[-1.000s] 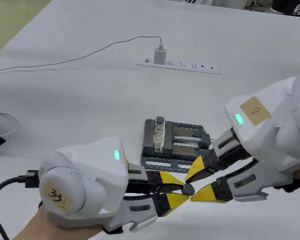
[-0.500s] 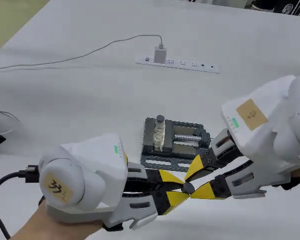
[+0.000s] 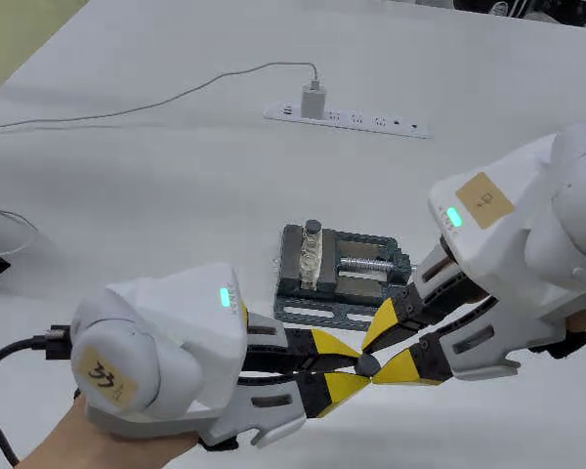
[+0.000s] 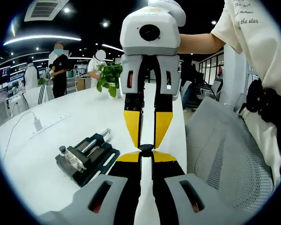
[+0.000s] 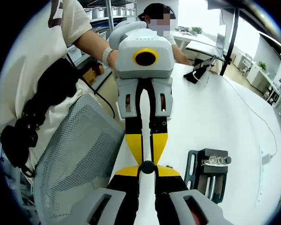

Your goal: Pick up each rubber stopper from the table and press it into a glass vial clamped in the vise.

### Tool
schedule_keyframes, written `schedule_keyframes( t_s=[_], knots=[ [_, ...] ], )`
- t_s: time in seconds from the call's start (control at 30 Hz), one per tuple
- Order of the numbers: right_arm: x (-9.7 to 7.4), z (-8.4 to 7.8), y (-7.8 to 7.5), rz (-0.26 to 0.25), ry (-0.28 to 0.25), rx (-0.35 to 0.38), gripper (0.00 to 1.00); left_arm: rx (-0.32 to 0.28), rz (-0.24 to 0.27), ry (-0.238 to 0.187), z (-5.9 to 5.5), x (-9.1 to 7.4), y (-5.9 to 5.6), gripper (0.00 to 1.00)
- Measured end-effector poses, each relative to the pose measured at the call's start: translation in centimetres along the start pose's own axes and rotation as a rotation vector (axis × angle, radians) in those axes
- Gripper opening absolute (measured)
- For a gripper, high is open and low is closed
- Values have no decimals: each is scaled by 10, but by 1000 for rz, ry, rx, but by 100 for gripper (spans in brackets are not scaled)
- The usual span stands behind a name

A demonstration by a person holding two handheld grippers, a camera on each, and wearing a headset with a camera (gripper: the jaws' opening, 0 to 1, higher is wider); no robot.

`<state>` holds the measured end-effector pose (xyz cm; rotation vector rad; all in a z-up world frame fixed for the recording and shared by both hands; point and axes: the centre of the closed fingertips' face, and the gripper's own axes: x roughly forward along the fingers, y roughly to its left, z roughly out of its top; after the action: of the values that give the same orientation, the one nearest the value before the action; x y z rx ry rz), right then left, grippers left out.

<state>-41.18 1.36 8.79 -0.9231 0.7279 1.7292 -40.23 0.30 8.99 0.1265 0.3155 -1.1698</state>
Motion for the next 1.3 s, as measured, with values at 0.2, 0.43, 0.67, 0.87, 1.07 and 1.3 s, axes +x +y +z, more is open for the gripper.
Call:
schedule_keyframes(
  t_s=[0.2,0.43,0.67,0.87,1.07,1.3],
  knots=[
    [1,-1,-2,9,12,-4,7,-14,4,0,-1,1,1,4],
    [2,-1,-7,3,21,-8,7,-31,34,1,-3,0,7,6],
    [-1,-6,-22,-42,37,-20,7,-61,111,12,-10,-7,23,30],
    [-2,-10,-29,-51,48,-15,7,-101,213,17,-19,-15,43,63],
    [-1,-12,-32,-50,58,-21,7,-142,304,57,-32,-25,59,92],
    [0,-14,-39,-52,72,-31,7,-184,352,58,-39,-37,66,99]
  ],
)
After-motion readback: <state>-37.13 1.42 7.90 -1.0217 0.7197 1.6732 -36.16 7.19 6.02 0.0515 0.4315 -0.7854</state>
